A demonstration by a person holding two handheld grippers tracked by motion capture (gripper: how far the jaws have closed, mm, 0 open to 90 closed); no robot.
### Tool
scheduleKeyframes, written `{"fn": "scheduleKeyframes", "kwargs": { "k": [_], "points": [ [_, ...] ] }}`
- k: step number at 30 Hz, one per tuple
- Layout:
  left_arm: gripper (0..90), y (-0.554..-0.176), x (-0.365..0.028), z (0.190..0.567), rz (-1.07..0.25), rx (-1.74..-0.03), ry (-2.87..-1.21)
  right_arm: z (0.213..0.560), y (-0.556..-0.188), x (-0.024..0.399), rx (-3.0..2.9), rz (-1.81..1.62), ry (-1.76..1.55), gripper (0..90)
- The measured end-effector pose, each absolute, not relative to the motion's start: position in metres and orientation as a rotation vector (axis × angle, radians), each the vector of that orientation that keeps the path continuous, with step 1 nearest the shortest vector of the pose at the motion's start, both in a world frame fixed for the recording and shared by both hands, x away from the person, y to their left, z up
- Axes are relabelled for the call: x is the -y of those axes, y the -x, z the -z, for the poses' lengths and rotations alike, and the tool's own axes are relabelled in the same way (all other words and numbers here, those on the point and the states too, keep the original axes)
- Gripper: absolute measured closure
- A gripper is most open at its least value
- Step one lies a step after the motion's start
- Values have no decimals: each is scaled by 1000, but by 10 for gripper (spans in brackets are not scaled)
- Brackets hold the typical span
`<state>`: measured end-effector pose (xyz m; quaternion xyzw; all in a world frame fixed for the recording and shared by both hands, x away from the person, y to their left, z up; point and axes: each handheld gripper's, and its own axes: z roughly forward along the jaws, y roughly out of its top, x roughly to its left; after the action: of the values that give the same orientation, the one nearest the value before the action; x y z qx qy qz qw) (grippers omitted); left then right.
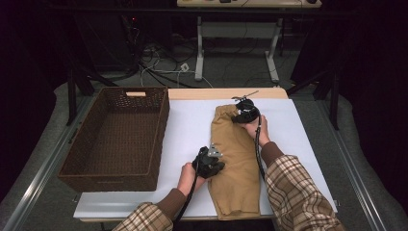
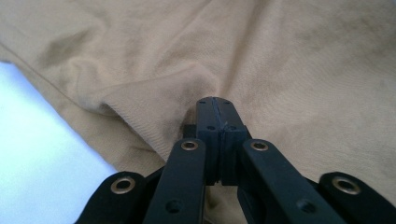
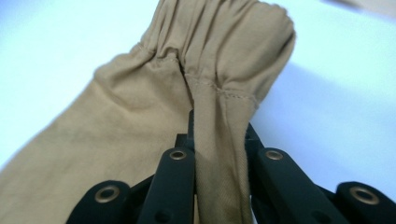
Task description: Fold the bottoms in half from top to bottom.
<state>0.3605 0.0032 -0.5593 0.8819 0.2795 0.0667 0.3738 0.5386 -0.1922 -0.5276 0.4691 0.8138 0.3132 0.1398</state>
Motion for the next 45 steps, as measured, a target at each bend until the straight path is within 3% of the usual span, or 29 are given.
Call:
{"fn": "scheduleKeyframes", "kwargs": {
  "k": [16, 45],
  "points": [
    [899, -361, -3, 559, -163, -730, -2256, 497, -515, 201, -2338, -1084, -1229, 830],
    [898, -360, -2, 558, -160, -749, -2255, 492, -458, 206, -2430, -1180, -1044, 826]
  ]
}}
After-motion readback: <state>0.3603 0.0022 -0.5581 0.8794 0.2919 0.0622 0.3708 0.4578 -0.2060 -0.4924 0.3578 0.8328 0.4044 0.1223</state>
